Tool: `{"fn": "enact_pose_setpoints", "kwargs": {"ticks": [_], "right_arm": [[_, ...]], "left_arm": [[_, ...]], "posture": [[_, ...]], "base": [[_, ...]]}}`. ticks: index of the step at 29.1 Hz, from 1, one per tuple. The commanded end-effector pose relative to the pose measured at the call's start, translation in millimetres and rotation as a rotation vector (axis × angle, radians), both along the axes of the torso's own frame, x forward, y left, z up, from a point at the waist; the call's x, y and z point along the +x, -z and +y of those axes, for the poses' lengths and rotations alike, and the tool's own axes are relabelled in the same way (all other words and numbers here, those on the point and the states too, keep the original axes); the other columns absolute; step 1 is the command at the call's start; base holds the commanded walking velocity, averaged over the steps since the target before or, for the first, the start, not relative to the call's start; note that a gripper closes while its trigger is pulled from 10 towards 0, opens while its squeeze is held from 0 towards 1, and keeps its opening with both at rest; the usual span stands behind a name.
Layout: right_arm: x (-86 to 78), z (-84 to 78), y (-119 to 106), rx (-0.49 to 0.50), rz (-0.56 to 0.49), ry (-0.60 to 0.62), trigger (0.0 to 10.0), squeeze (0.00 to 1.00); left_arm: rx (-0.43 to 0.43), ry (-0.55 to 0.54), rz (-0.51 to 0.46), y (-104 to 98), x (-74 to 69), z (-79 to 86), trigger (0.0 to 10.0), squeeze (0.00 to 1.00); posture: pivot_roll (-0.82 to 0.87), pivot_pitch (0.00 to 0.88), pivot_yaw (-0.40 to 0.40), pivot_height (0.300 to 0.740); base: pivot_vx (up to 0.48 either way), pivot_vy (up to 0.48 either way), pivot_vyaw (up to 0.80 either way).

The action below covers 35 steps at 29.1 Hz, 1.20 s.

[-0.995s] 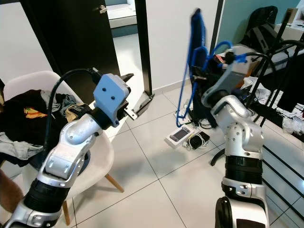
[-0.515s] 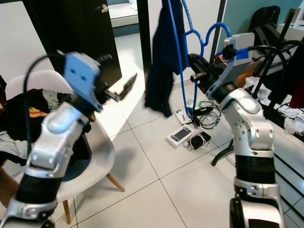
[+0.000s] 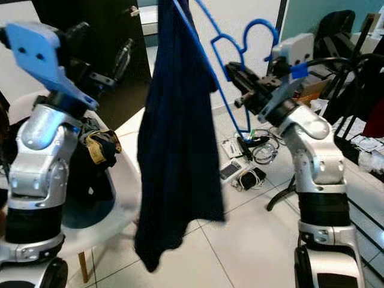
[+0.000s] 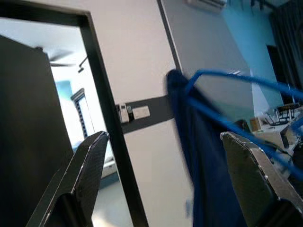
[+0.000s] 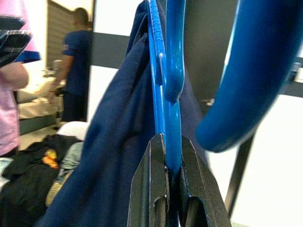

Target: Hang hanger

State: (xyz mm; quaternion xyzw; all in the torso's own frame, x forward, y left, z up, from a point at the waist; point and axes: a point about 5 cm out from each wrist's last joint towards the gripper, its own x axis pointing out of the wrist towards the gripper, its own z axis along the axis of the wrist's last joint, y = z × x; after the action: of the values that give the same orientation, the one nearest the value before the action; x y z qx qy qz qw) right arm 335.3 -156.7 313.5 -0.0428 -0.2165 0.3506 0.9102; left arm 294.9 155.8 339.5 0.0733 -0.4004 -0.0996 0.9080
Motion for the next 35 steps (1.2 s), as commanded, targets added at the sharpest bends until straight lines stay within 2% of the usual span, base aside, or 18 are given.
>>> {"fn": "enact_pose_setpoints", "kwargs": {"ticks": [1,5,9,14,20,24,26,28,30,35], "right_arm": [[-4.4,14.8,-10.0,-0.010,-0.063,-0.073,10.0,0.00],[-5.7,20.0,-10.9,-0.014,-0.070,-0.100,10.0,0.00],[-10.8,33.8,-14.2,-0.029,-0.098,-0.174,10.0,0.00],[-11.7,36.0,-14.7,-0.031,-0.103,-0.185,10.0,0.00],[-13.0,39.6,-14.1,-0.032,-0.111,-0.194,10.0,0.00],[-13.3,40.3,-13.9,-0.031,-0.111,-0.194,10.0,0.00],[-13.8,43.0,-13.3,-0.030,-0.112,-0.197,10.0,0.00],[-13.8,43.0,-13.3,-0.030,-0.112,-0.197,10.0,0.00],[-13.8,44.3,-13.0,-0.029,-0.112,-0.195,10.0,0.00],[-12.4,44.0,-12.7,-0.031,-0.109,-0.180,10.0,0.00]], "left_arm": [[0.014,0.024,0.007,3.6,-2.4,-10.1,10.0,0.00],[0.023,0.033,0.011,5.6,-2.8,-13.8,10.0,0.00],[0.048,0.036,0.007,4.7,-2.6,-18.8,10.0,0.00],[0.052,0.034,0.003,3.8,-2.4,-19.3,10.0,0.00],[0.113,-0.045,-0.004,3.1,0.7,-13.9,10.0,0.00],[0.125,-0.064,-0.003,3.7,1.2,-12.7,10.0,0.00],[0.142,-0.135,-0.004,4.7,2.0,-6.5,10.0,0.00],[0.142,-0.135,-0.004,4.7,2.0,-6.5,10.0,0.00],[0.141,-0.202,-0.008,4.2,2.0,-0.2,10.0,0.00],[0.126,-0.228,-0.007,3.7,1.6,3.6,10.0,0.00]], "posture": [[0.00,0.006,-0.030,0.740],[0.00,0.005,-0.030,0.740],[0.00,0.006,-0.034,0.740],[0.00,0.006,-0.034,0.740],[0.01,0.010,-0.025,0.740],[0.01,0.010,-0.024,0.740],[0.01,0.008,-0.026,0.740],[0.01,0.008,-0.026,0.740],[0.02,0.005,-0.023,0.740],[0.02,0.003,-0.023,0.740]], "base": [[0.000,0.000,0.00],[0.000,0.000,0.00],[0.000,0.000,0.00],[0.000,0.000,0.00],[0.000,0.000,0.00],[0.000,0.000,0.00],[0.000,0.000,0.00],[0.000,0.000,0.00],[0.000,0.000,0.00],[0.000,0.000,0.00]]}}
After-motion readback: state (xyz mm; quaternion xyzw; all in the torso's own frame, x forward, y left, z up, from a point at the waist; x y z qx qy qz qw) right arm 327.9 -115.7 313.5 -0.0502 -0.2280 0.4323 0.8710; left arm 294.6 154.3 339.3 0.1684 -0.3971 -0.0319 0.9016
